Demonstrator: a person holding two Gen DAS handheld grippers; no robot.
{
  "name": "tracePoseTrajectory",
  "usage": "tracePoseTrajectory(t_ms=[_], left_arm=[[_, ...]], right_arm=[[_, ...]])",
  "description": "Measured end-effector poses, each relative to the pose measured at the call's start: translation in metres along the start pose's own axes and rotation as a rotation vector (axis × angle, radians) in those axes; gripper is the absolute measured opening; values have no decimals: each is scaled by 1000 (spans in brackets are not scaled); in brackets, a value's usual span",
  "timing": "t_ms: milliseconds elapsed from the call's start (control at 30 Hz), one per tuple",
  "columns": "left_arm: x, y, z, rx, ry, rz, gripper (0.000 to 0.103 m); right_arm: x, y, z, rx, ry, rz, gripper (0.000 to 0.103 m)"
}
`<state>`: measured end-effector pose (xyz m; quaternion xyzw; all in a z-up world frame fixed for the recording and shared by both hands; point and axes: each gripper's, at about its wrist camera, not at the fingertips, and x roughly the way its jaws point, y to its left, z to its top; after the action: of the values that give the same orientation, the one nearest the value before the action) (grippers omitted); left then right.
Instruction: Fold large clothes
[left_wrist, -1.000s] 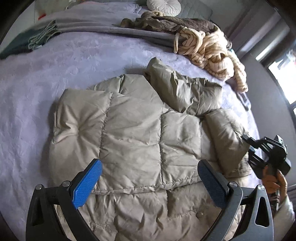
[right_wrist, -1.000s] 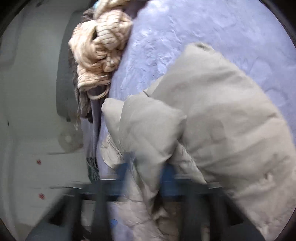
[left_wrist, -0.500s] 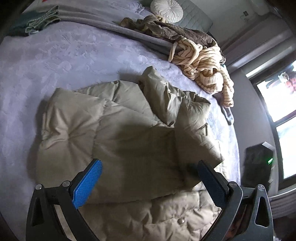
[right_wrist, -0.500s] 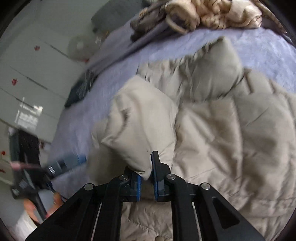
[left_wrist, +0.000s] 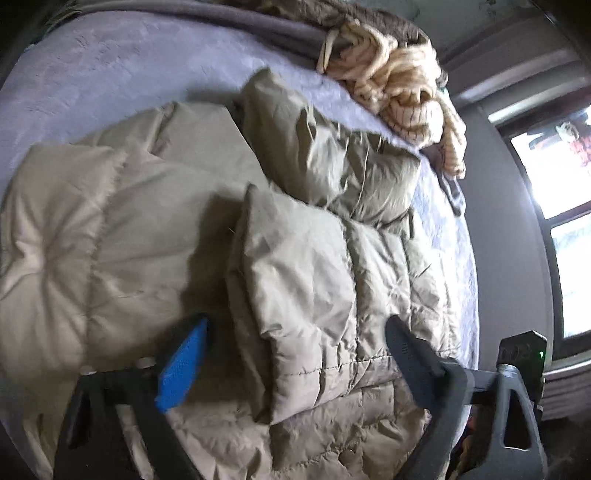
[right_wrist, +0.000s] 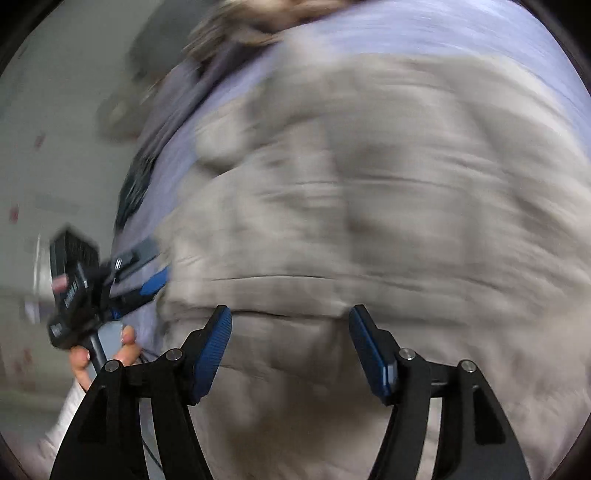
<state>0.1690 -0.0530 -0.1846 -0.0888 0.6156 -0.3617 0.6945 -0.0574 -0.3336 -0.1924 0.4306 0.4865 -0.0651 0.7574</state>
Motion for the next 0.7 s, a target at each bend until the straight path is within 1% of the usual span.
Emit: tracePoseTrajectory(t_ms=[33, 67, 100, 133, 167, 200, 233, 267, 300, 333, 400, 467, 500, 567, 600, 667, 700], left_arm=[[6, -1, 1, 5, 13, 5, 62], [13, -3, 3, 12, 33, 14, 50], [21, -6, 4, 24, 56, 28, 23], [25, -8, 5, 30, 63, 32, 15], [25, -13, 5, 39, 49, 52, 15], [21, -19, 5, 58, 22, 76, 11], [17, -23, 5, 72, 1, 87, 11], [10, -27, 5, 84, -26, 94, 10], [3, -30, 4, 95, -51, 97, 10], [-5, -33, 2, 107, -75, 106, 10], [-13, -33, -3, 133, -102, 146, 10], [-9, -27, -8, 154, -93, 203, 10], [-5, -21, -9, 148, -78, 219, 10], [8, -7, -12, 120, -54, 251, 11], [11, -1, -14, 104, -49, 259, 13], [9, 6, -15, 74, -63, 268, 15], [4, 7, -16, 67, -76, 284, 17]], right_arm=[[-7, -17, 6, 58, -25, 12, 70], [-17, -34, 5, 114, -51, 25, 70], [-25, -50, 8, 180, -87, 47, 70], [-31, -65, 10, 243, -128, 75, 70], [-38, -79, 13, 294, -164, 95, 70], [-43, -91, 17, 352, -203, 111, 69], [-44, -96, 21, 379, -223, 114, 59], [-41, -96, 25, 392, -237, 101, 22], [-40, -96, 32, 390, -240, 70, 6], [-44, -91, 38, 361, -250, 42, 5], [-52, -72, 47, 236, -279, 9, 5], [-69, -64, 48, 141, -279, -8, 5], [-63, -57, 51, 101, -262, -36, 5], [-46, -58, 54, 76, -226, -93, 5], [-37, -64, 54, 84, -206, -121, 5], [-29, -80, 50, 127, -191, -115, 5], [-27, -87, 48, 152, -194, -99, 5]])
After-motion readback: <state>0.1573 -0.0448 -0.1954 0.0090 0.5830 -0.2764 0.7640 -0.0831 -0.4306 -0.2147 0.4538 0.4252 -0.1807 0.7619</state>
